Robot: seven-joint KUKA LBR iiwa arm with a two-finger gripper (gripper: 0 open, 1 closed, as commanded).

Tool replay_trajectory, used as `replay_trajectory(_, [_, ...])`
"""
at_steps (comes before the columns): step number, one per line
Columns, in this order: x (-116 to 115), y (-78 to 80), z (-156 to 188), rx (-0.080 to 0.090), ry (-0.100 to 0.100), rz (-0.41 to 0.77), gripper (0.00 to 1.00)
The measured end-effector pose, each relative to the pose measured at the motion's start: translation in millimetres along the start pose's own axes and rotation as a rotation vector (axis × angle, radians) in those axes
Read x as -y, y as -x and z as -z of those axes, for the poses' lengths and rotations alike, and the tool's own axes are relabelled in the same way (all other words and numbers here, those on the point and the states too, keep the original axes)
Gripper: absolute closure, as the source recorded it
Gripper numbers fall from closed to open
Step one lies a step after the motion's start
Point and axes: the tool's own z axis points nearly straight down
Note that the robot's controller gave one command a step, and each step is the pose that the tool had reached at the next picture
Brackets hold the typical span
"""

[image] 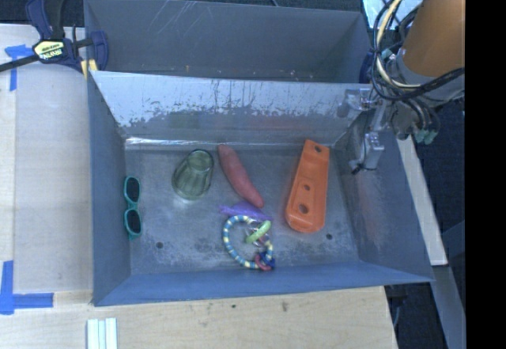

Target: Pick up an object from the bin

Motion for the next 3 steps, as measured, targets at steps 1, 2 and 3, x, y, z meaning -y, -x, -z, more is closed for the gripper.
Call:
replay_trajectory(1, [-0.5,0.9,5.1,0.008,-0.001,0.002,0.0])
replay_trajectory(2, [-12.8,3.1,-38.7,0.014,-0.003,0.033,0.0])
replay_trajectory(3, [-29.6,5.3,-100.2,0.013,-0.002,0.061,0.0])
